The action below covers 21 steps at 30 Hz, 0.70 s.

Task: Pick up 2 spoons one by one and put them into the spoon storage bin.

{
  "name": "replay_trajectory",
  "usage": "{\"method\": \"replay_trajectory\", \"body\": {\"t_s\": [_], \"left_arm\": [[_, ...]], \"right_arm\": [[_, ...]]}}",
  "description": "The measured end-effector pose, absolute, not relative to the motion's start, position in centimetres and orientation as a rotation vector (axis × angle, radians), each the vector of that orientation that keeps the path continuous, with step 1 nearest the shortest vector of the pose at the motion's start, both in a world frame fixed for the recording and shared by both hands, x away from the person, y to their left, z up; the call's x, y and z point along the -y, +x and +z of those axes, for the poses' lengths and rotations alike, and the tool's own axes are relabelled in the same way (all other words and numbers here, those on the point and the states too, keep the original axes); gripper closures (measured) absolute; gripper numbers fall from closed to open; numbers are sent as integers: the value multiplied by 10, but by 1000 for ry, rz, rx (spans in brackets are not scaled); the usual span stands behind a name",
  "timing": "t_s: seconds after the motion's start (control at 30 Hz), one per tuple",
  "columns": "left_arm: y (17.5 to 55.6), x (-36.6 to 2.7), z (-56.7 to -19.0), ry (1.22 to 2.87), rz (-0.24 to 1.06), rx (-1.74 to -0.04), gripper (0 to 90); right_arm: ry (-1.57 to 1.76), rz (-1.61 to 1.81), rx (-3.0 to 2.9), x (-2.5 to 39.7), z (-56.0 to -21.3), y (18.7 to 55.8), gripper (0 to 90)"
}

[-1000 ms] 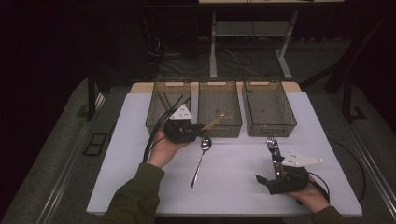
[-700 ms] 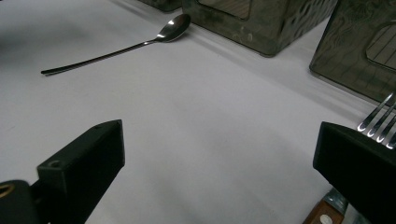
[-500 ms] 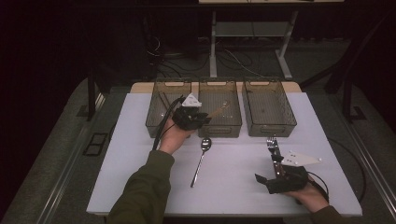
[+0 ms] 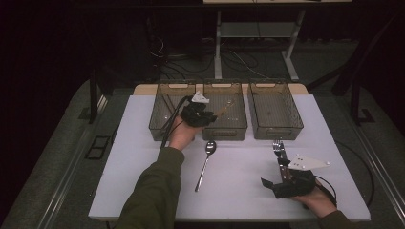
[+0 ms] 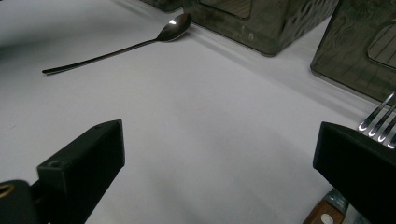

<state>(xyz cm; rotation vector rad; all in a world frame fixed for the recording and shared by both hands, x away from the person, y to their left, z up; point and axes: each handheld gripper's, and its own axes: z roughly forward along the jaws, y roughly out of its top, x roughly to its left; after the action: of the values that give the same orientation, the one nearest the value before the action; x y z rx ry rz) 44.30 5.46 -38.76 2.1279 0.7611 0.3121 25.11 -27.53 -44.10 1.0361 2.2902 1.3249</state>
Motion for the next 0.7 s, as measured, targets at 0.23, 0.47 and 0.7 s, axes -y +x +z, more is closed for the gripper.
{"method": "replay_trajectory", "body": {"t_s": [0.23, 0.47, 0.7], "left_arm": [[443, -54, -388, 2091, 332, -782, 575], [435, -57, -379, 2078, 321, -769, 449], [406, -62, -372, 2066, 314, -711, 373]], "right_arm": [[1034, 1327, -2293, 275, -440, 251, 19], [1034, 1327, -2292, 275, -441, 251, 19], [1030, 1324, -2292, 275, -441, 251, 19]]}}
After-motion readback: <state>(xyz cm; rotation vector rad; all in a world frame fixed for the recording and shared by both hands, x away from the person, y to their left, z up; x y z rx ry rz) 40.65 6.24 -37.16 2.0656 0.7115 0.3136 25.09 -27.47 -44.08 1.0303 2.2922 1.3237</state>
